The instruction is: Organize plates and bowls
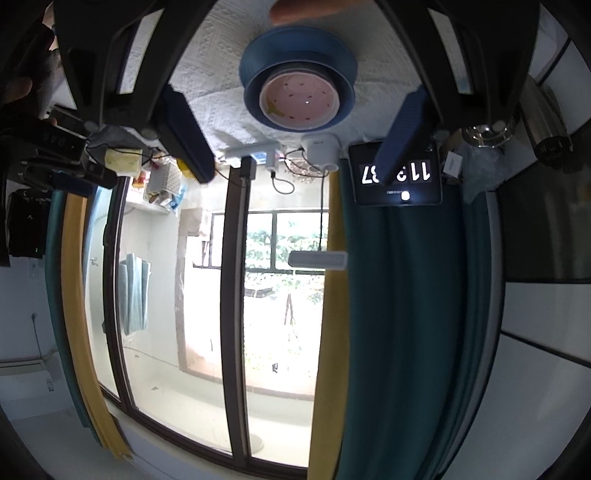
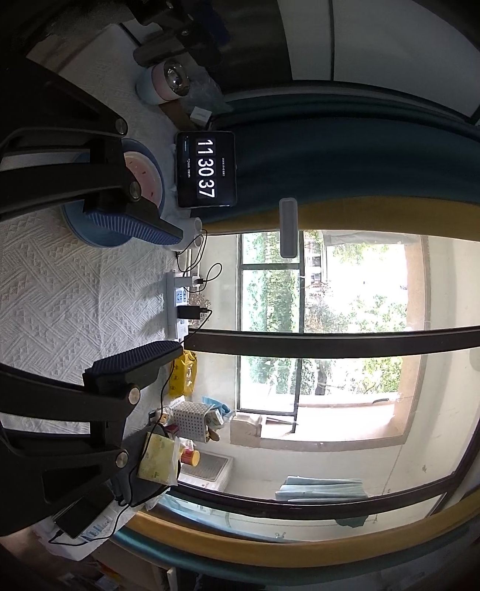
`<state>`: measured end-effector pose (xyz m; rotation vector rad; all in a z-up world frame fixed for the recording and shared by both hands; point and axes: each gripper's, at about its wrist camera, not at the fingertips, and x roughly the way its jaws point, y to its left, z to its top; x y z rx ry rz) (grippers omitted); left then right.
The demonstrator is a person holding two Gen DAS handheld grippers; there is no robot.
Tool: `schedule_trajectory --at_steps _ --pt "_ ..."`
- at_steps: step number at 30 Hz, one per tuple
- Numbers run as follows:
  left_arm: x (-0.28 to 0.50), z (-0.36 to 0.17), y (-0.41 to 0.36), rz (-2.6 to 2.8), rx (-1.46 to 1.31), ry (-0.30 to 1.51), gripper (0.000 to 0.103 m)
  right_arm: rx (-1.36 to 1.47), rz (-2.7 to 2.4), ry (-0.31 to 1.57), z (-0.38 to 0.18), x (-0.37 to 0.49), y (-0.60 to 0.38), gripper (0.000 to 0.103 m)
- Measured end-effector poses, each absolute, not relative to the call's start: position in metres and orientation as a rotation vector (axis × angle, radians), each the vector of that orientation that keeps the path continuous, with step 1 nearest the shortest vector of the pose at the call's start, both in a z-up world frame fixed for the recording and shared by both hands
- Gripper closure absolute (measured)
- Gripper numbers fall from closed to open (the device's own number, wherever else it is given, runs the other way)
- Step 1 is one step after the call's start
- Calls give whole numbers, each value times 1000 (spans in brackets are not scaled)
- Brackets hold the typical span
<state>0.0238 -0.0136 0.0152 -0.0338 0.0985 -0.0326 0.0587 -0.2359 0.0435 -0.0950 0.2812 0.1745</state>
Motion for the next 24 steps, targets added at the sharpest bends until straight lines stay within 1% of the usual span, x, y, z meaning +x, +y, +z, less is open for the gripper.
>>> schedule_trajectory --at_steps 24 --pt "24 19 -20 -45 -31 103 14 -94 178 302 40 62 -240 46"
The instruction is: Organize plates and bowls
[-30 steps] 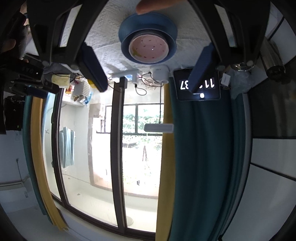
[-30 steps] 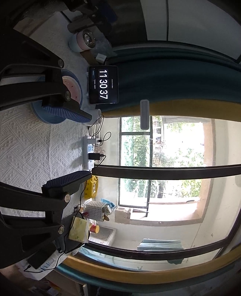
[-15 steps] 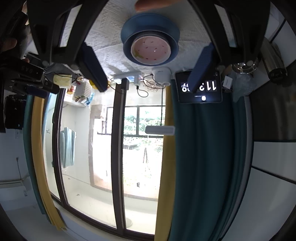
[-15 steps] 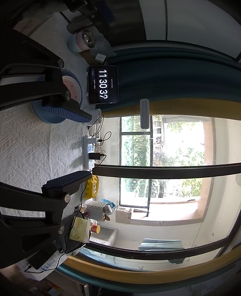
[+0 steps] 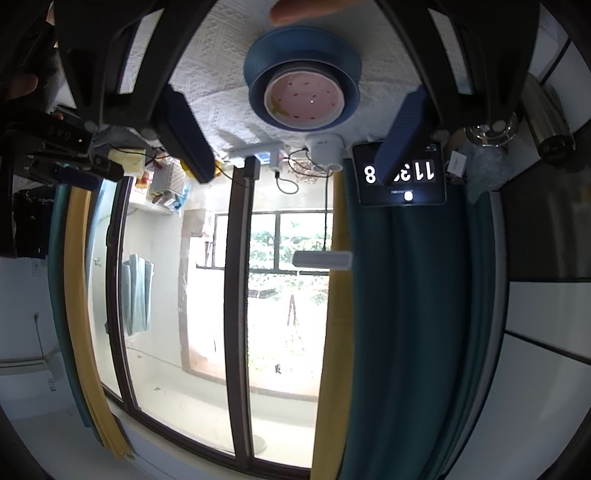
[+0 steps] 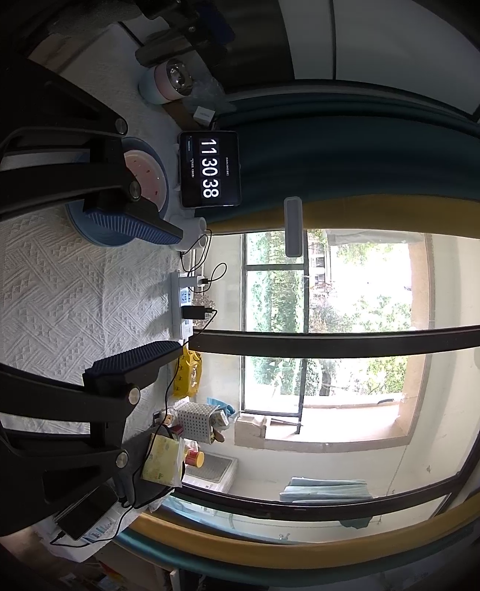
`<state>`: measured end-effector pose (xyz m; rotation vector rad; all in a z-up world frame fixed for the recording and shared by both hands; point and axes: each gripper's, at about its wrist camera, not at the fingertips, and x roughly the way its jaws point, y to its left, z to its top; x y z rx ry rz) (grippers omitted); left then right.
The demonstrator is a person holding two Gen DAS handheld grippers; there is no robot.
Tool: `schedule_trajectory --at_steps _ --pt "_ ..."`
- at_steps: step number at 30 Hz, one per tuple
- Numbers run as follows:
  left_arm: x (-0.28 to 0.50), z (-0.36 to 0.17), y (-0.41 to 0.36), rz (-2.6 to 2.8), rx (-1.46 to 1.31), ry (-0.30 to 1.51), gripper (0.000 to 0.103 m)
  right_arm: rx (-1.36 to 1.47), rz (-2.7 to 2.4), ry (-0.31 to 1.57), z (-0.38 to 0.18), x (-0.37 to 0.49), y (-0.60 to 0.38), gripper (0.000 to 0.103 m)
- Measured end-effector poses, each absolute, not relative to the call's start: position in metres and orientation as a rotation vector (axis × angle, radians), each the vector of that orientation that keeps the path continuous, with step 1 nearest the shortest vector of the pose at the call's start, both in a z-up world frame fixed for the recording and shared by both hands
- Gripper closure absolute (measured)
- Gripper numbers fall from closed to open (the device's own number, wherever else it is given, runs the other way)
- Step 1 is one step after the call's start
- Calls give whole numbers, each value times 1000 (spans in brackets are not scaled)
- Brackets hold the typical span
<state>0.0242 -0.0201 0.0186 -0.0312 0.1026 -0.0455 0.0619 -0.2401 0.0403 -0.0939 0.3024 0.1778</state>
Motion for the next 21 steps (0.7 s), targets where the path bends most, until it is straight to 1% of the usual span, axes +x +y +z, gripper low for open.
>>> schedule_trajectory --at_steps 21 --pt "23 18 -23 -53 -26 108 14 -89 180 322 34 66 -238 46"
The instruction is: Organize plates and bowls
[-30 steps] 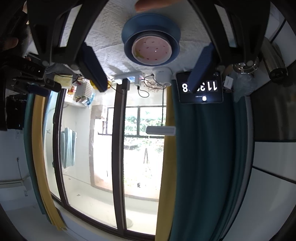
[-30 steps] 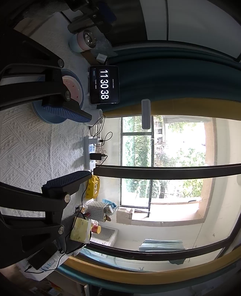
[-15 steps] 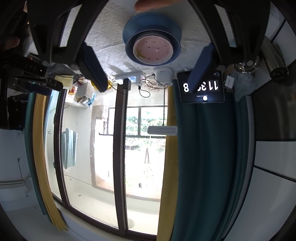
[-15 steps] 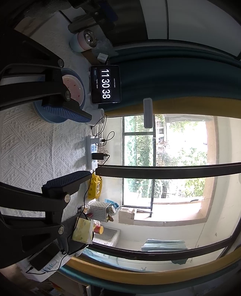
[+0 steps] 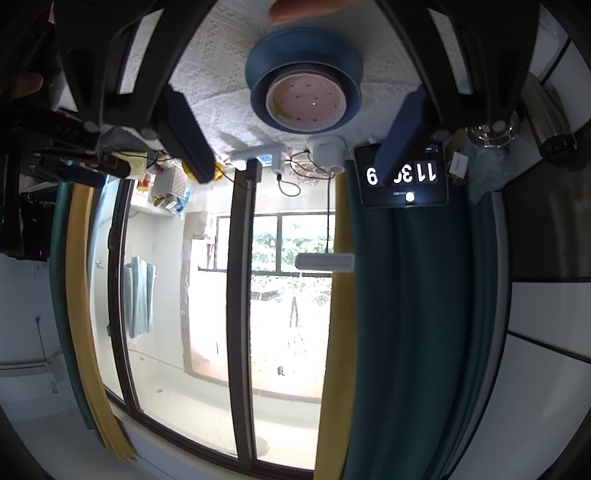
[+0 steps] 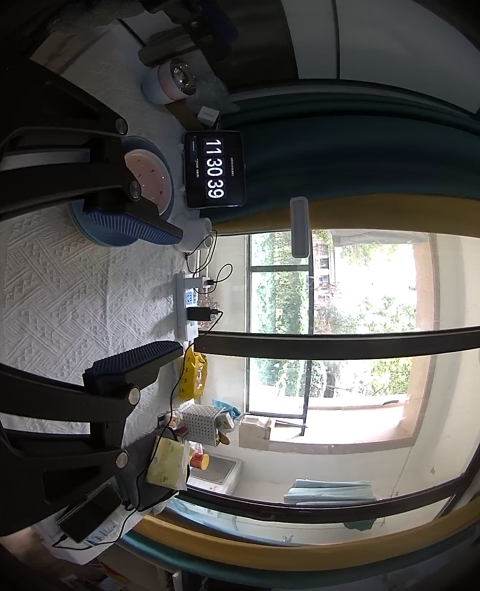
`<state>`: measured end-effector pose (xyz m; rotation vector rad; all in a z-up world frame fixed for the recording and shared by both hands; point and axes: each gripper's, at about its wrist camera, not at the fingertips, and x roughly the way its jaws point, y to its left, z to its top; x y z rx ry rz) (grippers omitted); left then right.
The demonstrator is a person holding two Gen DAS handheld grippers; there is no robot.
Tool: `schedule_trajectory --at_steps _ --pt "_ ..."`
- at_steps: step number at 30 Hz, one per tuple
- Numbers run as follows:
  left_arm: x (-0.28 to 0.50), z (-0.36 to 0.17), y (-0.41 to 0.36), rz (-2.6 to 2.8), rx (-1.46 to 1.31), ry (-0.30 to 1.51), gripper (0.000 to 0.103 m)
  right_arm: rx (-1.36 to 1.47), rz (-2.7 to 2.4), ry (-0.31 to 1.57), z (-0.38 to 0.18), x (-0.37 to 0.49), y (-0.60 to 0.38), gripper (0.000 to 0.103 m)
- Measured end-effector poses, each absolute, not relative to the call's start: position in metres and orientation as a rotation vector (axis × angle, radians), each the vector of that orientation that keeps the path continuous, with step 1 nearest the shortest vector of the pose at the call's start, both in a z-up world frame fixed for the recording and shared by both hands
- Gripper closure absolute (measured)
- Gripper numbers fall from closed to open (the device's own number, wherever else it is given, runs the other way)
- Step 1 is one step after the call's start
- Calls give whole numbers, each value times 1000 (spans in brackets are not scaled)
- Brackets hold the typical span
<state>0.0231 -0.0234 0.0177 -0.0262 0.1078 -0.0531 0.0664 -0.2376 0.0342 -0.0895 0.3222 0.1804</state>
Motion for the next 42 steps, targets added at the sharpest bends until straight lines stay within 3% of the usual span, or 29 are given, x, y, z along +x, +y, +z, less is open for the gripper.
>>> schedule_trajectory --at_steps 42 --pt "20 16 -23 -56 -27 106 14 -86 182 325 33 67 -238 46"
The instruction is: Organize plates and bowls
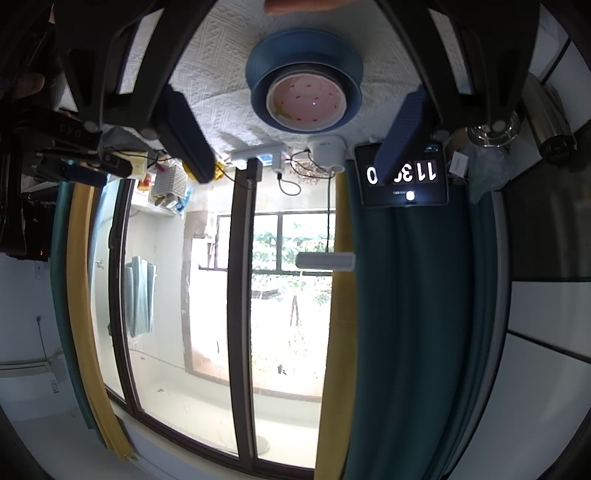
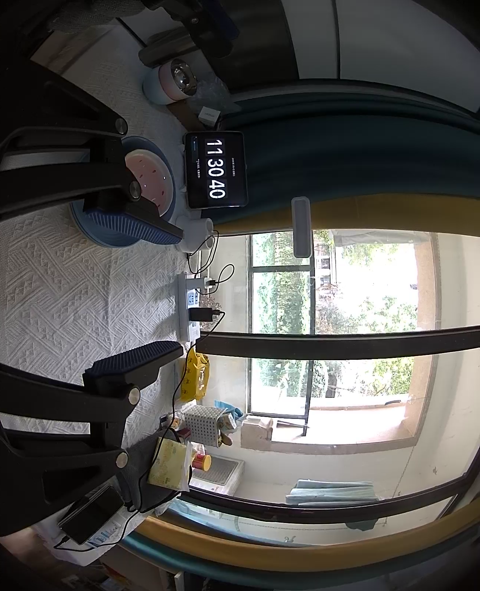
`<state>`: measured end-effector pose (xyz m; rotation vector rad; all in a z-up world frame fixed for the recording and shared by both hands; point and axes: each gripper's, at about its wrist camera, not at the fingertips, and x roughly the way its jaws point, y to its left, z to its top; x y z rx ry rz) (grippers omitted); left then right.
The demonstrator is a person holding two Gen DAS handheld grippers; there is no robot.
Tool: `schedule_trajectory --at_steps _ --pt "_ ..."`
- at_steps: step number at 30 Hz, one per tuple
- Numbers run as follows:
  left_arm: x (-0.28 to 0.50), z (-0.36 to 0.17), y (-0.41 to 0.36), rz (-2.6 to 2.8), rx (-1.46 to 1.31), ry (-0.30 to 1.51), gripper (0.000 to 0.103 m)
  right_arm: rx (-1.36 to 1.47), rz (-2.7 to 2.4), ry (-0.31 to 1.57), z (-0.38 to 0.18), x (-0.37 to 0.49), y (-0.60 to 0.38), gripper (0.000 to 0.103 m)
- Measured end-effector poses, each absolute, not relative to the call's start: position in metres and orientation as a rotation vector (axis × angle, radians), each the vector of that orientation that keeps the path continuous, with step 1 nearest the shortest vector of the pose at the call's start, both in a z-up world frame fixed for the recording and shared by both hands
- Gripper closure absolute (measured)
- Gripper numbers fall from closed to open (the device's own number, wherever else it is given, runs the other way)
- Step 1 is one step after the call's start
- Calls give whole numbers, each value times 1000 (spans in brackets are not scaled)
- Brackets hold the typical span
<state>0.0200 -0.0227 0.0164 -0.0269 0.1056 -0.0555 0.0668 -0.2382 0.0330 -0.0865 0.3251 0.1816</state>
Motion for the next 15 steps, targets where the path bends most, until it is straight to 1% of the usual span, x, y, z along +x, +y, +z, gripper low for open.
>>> schedule_trajectory --at_steps 15 --pt "21 16 -22 -65 -32 108 14 -89 184 323 33 66 -237 46"
